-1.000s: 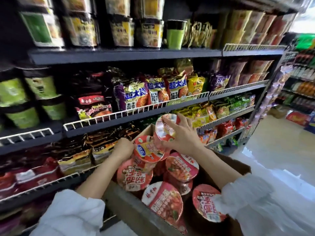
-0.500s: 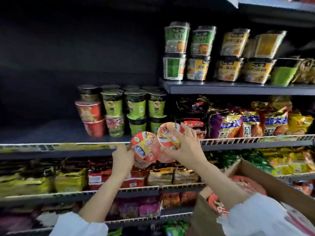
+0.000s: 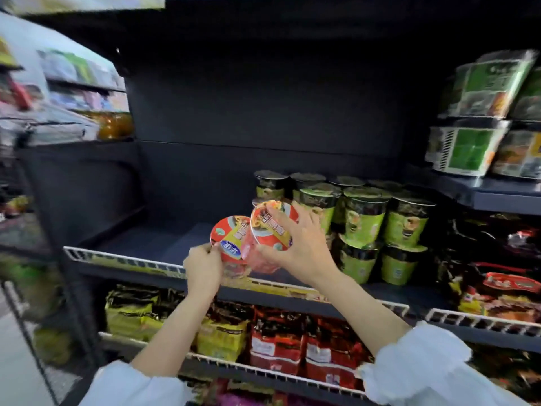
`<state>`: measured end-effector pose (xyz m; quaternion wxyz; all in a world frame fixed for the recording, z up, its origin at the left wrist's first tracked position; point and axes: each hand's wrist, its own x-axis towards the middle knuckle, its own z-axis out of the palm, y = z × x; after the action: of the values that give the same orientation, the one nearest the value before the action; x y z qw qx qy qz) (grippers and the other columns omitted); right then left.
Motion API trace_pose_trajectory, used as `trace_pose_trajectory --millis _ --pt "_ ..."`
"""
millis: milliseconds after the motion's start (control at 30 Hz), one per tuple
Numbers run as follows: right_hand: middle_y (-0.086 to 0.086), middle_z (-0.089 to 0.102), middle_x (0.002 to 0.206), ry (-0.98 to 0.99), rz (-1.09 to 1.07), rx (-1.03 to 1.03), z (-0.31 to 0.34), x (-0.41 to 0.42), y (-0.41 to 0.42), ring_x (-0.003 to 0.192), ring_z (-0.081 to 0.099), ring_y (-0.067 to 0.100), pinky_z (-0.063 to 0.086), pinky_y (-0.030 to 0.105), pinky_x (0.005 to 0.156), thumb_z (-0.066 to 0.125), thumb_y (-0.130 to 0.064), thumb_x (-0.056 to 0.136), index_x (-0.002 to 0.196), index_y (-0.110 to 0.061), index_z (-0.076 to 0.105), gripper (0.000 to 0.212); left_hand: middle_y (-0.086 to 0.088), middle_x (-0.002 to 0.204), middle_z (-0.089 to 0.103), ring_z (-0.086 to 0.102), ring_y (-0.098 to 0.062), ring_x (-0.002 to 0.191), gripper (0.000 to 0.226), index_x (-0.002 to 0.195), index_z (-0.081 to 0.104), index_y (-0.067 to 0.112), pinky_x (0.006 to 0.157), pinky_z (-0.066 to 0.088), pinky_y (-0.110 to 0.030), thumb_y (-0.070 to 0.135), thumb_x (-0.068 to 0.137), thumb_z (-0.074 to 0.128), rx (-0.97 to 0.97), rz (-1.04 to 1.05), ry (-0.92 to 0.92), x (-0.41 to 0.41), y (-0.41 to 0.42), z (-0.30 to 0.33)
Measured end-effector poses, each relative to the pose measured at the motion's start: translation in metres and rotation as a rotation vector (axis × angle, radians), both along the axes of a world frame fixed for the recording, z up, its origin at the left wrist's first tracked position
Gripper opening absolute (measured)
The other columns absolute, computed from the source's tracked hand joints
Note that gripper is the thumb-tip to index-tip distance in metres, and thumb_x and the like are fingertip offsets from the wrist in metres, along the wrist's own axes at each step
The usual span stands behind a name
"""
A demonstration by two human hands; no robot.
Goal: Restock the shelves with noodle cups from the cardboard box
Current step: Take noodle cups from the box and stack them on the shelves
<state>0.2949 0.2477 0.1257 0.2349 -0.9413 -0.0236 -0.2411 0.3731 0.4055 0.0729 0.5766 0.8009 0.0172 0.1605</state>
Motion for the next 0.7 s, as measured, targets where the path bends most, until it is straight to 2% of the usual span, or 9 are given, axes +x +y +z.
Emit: trace_pose_trajectory --millis 133,300,400,567,633,700 --pt "0.004 0.015 0.156 0.025 0.098 -0.033 0.007 0.061 0.03 0.143 0.009 0.023 0.018 0.044 0.116 0.059 -0.063 0.077 0.144 -0.045 0.025 0.076 -0.016 0.088 0.071 0.065 -0.031 0.09 0.033 0.089 0.073 0.004 0.08 0.053 -0.039 0.026 0.094 0.049 -0.018 0.085 0.051 0.05 0.031 0.002" --pt "0.004 0.011 0.157 0.088 0.088 -0.079 0.009 0.137 0.055 0.145 0.008 0.026 0.021 0.048 0.115 0.055 -0.064 0.079 0.145 -0.043 0.022 0.077 -0.017 0.095 0.068 0.06 -0.026 0.089 0.034 0.094 0.071 -0.001 0.075 0.045 -0.032 0.023 0.096 0.047 -0.018 0.17 0.1 0.107 0.055 0.0" --pt "0.007 0.012 0.157 0.118 0.024 -0.104 0.005 0.181 0.062 0.144 0.009 0.029 0.02 0.05 0.114 0.053 -0.064 0.081 0.146 -0.038 0.022 0.077 -0.018 0.099 0.067 0.06 -0.025 0.087 0.032 0.101 0.068 -0.002 0.075 0.046 -0.03 0.02 0.097 0.046 0.008 0.176 0.129 0.143 0.065 -0.006" --pt "0.016 0.01 0.156 0.179 -0.179 -0.169 -0.004 0.257 0.074 0.141 0.011 0.037 0.021 0.053 0.111 0.051 -0.063 0.081 0.145 -0.031 0.029 0.075 -0.018 0.098 0.066 0.064 -0.03 0.091 0.031 0.094 0.066 -0.003 0.08 0.054 -0.038 0.02 0.095 0.045 0.046 0.096 0.162 0.216 0.085 -0.015" --pt "0.017 0.006 0.157 0.225 -0.244 -0.134 -0.01 0.284 0.075 0.142 0.008 0.039 0.021 0.054 0.111 0.054 -0.061 0.081 0.143 -0.026 0.034 0.074 -0.018 0.097 0.067 0.064 -0.03 0.089 0.032 0.09 0.065 -0.004 0.079 0.055 -0.038 0.02 0.095 0.045 0.07 0.066 0.16 0.246 0.093 -0.016" --pt "0.017 0.003 0.157 0.284 -0.291 -0.115 -0.023 0.306 0.072 0.142 0.005 0.039 0.021 0.053 0.112 0.056 -0.06 0.081 0.145 -0.026 0.031 0.076 -0.016 0.095 0.067 0.064 -0.027 0.086 0.031 0.09 0.065 -0.004 0.072 0.054 -0.034 0.02 0.094 0.045 0.078 0.03 0.162 0.271 0.1 -0.014"
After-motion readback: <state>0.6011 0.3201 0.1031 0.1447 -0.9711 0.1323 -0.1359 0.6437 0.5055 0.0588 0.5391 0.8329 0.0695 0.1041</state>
